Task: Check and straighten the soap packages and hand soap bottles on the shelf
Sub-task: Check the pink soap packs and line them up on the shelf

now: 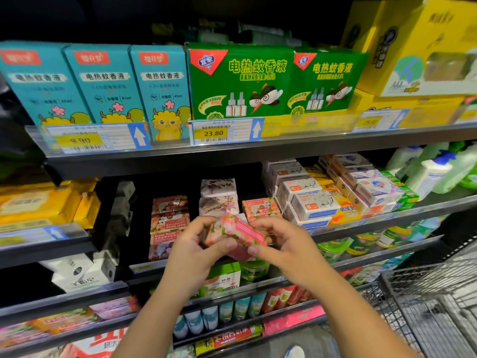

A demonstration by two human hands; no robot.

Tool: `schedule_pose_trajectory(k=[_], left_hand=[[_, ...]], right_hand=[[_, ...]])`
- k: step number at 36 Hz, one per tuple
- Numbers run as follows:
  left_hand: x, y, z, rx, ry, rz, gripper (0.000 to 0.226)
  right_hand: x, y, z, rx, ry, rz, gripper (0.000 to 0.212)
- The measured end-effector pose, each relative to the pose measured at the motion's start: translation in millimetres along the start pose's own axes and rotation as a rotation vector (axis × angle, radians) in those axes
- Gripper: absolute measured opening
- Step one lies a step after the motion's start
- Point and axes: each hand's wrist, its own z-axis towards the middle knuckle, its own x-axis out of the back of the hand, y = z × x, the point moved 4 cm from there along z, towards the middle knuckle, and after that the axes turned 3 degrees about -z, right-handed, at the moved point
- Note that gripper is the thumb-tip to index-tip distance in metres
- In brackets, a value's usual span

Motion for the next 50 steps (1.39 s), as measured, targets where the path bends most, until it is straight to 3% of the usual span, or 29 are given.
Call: schedule_pose_trajectory(k=[3, 7, 9, 12, 16, 22, 28, 33, 38, 45, 50], left_hand=[[5.2, -2.9, 0.6, 0.041, -0.057, 0.075, 0.047], [14.4, 8.4, 4.2, -0.133, -0.018, 0.353, 0.046], [11.5, 15.5, 4.2, -0.204, -0.034, 0.357, 0.049], [-2.9, 21.7, 1.6, -0.183, -0.142, 0.274, 0.045], [-18.3, 19.5, -0.6, -0.25, -0.187, 0.427, 0.043], [-5.2, 10.6, 0.7, -0.124, -0.1, 0.287, 0.043], [1.4, -3.1, 2.3, -0.038, -0.095, 0.256, 0.057], [-11.1, -22.8, 1.1, 0.047, -0.161, 0.333, 0.055], [-3.4, -31.8, 1.6, 0.002, -0.076, 0.386, 0.054], [6.2, -8.8, 1.7, 0.123, -0.052, -0.027, 0.051], [-2.2, -14.7, 2.9, 0.361, -0.054, -0.183, 0.043]], right_hand=[[6.6, 1.1, -0.9, 0.037, 0.009, -0.024, 0.053], [9.4, -0.8, -0.3, 0.086, -0.023, -0.094, 0.056], [7.1, -3.7, -0.1, 0.07, -0.026, -0.07, 0.059], [-7.0, -1.1, 0.6, 0.01, -0.069, -0.042, 0.049], [-30.7, 16.3, -5.0, -0.168, -0.146, 0.159, 0.048], [-3.3, 17.3, -7.6, -0.092, -0.038, 0.114, 0.043], [29.4, -9.9, -2.1, 0.032, 0.124, 0.165, 0.062], [6.0, -28.4, -2.0, 0.072, 0.009, 0.157, 0.068], [0.0, -31.1, -1.3, 0.189, -0.004, -0.126, 0.054], [17.3, -12.1, 6.4, -0.038, 0.095, 0.307, 0.042], [5.2, -0.6, 7.2, -0.354, 0.019, 0.347, 0.022]])
